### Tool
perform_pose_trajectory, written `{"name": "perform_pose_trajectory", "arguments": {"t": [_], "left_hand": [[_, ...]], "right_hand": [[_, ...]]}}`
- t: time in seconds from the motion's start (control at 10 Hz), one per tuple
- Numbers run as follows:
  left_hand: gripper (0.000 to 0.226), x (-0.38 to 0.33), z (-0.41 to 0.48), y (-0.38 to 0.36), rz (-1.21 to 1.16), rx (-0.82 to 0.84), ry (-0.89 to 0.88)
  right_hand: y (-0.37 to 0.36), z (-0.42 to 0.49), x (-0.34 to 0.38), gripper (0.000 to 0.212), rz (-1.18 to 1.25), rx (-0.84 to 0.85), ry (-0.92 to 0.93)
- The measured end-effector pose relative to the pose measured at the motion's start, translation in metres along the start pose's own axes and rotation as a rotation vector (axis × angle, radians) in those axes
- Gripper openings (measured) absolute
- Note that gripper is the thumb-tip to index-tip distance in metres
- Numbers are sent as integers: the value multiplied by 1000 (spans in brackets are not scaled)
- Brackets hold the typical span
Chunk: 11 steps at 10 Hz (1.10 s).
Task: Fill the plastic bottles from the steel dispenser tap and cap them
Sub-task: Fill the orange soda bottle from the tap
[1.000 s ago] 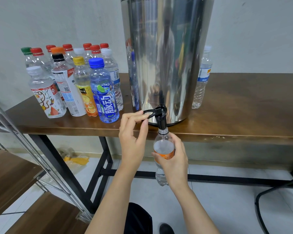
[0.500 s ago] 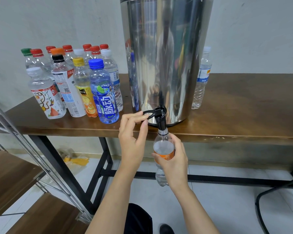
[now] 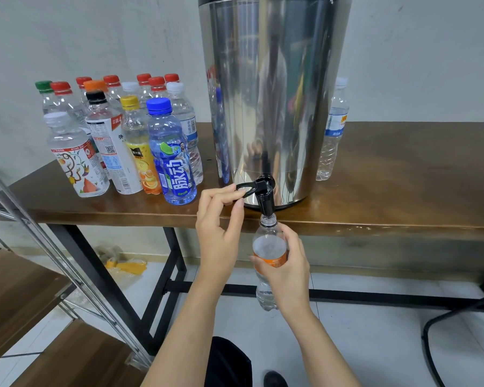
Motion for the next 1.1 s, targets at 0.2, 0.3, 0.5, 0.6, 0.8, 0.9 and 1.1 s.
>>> {"name": "perform_pose_trajectory", "arguments": {"t": [0.2,0.3,0.5,0.6,0.8,0.9,1.1], "left_hand": [[18,0,0,1,6,0,2],[17,1,0,0,6,-1,8],[17,0,0,0,1,1,16],[17,0,0,0,3,2,13],[17,0,0,-1,-4,1,9],[19,-1,0,0,-6,1,6],[19,0,0,0,0,7,9]], "right_hand": [[0,0,0,74,0,-4,7],[0,0,0,74,0,-8,-1],[1,2,2,76,13,-16,0],[1,3,2,77,9,-22,-2],[0,3,0,75,-2,-19,-12],[-1,3,0,74,0,-13,-15],[-1,3,1,75,6,-12,-15]]}}
Point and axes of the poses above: each hand's wrist, its own z-axis towards the middle knuckle, its own y-axis out of the back of the hand, x = y × z, the point moved 7 cm from there along z, towards the middle knuckle, and after that the axes turned 13 degrees about -x, right-handed, at the moved point
